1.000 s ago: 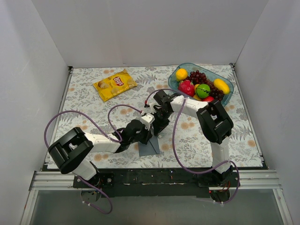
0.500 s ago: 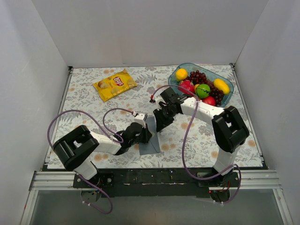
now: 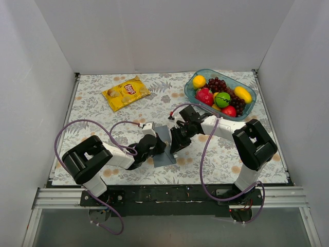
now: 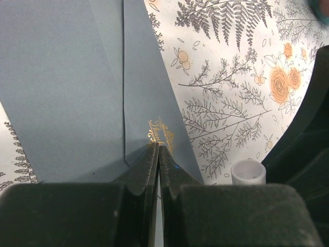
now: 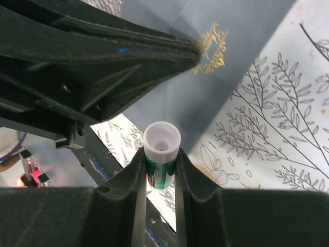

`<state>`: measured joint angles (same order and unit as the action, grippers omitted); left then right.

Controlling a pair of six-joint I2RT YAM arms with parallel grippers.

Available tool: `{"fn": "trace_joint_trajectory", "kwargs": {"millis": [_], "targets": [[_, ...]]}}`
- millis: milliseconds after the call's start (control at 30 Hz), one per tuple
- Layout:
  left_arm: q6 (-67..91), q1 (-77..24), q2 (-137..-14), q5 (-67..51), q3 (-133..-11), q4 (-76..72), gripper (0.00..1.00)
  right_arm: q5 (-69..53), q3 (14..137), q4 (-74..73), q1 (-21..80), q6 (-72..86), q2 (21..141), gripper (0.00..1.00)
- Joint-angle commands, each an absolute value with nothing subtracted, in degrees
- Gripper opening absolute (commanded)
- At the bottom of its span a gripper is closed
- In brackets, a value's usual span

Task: Place the letter into the envelope and seal it
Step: Seal the envelope at the center of the board.

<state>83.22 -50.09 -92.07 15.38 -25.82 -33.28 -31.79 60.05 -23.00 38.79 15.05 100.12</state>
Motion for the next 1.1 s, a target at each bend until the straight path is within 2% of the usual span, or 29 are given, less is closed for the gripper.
{"fn": "trace_joint_trajectory", "kwargs": {"millis": [0, 167, 500, 867, 1067], "targets": [[83.32, -50.10, -93.25, 16.97, -26.19, -29.62, 0.00, -36.47, 59.68, -16.26, 39.46, 19.51, 98.96, 0.01], [81.92, -50.10, -92.81, 16.52, -25.93, -30.06, 0.00, -36.83, 59.76, -14.68, 39.55, 21.44, 100.89, 0.01], [79.81, -50.10, -91.85, 17.14, -25.40, -29.88, 0.00, -36.48, 62.40, -20.48, 40.08, 19.34, 106.43, 0.01], [74.72, -50.10, -92.20, 15.91, -24.87, -31.38, 0.00, -31.20, 61.79, -22.85, 40.08, 18.02, 108.54, 0.01], [69.26, -50.10, -92.81, 9.07, -23.38, -36.36, 0.00, -30.67, 62.31, -23.20, 40.08, 17.75, 108.81, 0.01]]}}
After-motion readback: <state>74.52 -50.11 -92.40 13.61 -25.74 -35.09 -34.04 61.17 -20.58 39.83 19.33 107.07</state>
